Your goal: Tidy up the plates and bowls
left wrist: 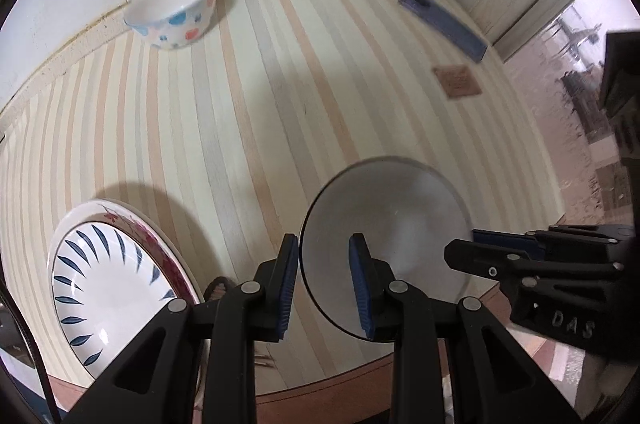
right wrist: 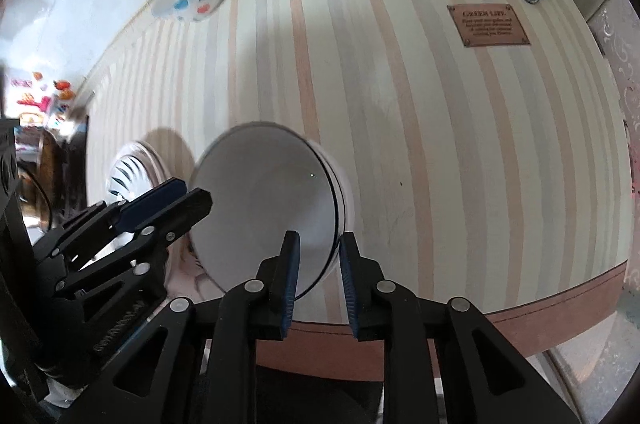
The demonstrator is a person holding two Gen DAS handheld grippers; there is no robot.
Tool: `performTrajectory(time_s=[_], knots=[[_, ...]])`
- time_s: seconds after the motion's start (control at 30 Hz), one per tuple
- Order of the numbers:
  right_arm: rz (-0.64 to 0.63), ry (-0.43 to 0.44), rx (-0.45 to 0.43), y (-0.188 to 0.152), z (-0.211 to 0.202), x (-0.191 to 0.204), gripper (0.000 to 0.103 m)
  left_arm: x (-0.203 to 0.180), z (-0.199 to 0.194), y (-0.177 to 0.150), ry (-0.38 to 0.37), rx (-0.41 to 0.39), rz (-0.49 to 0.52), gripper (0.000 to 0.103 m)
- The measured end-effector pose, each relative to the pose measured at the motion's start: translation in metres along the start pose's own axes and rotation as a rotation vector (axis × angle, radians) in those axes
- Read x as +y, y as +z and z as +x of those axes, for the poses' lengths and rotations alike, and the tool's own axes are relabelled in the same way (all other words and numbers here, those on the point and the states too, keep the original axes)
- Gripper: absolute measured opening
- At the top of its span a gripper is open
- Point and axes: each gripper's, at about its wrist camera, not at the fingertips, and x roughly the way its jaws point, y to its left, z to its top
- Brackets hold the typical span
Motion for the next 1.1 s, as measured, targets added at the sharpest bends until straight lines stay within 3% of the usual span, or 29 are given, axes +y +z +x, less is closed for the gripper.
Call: performTrajectory(time_s=[0.07,0.2,0.4,0.53,0.7,0.77,0.83,0.87,0.9,1.1], knots=[[0.009,0.02,-0.034,0.009,-0.019,0.0,0.025,0.006,-0.02,0.008,-0.01,-0.045,-0.012,0.024],[0.003,0.096,-0.104,0.047,-0.05,0.014,0.055,0.036,-0.056,0.039,0.006,-0.126,-0.084,0.026],[-0.058,0.198,-0.15,0.159,-0.035,0.066,0.055,0.122,-0.061,0.113,0.065,-0.193,-0.272,0.028],[-0.071,0.185,-0.145,0.226,0.01,0.097,0.055,0.176,-0.022,0.159,0.107,-0.15,-0.363,0.028],[-0.079,0.178,-0.098,0.286,0.069,0.12,0.055,0.201,0.024,0.191,0.116,-0.115,-0.379,0.028],[-0.092,0.165,-0.084,0.296,0.086,0.122,0.052,0.206,0.042,0.196,0.087,-0.097,-0.387,0.028],[-0.108,0.156,-0.073,0.305,0.099,0.125,0.035,0.207,0.055,0.2,0.06,-0.087,-0.391,0.027],[-0.112,0.145,-0.069,0.307,0.104,0.125,0.019,0.209,0.062,0.202,0.056,-0.094,-0.388,0.026],[-0.115,0.142,-0.066,0.308,0.108,0.126,0.015,0.208,0.064,0.203,0.064,-0.102,-0.383,0.026],[-0.14,0.102,-0.102,0.29,0.1,0.127,0.015,0.195,0.054,0.204,0.077,-0.133,-0.354,0.022]])
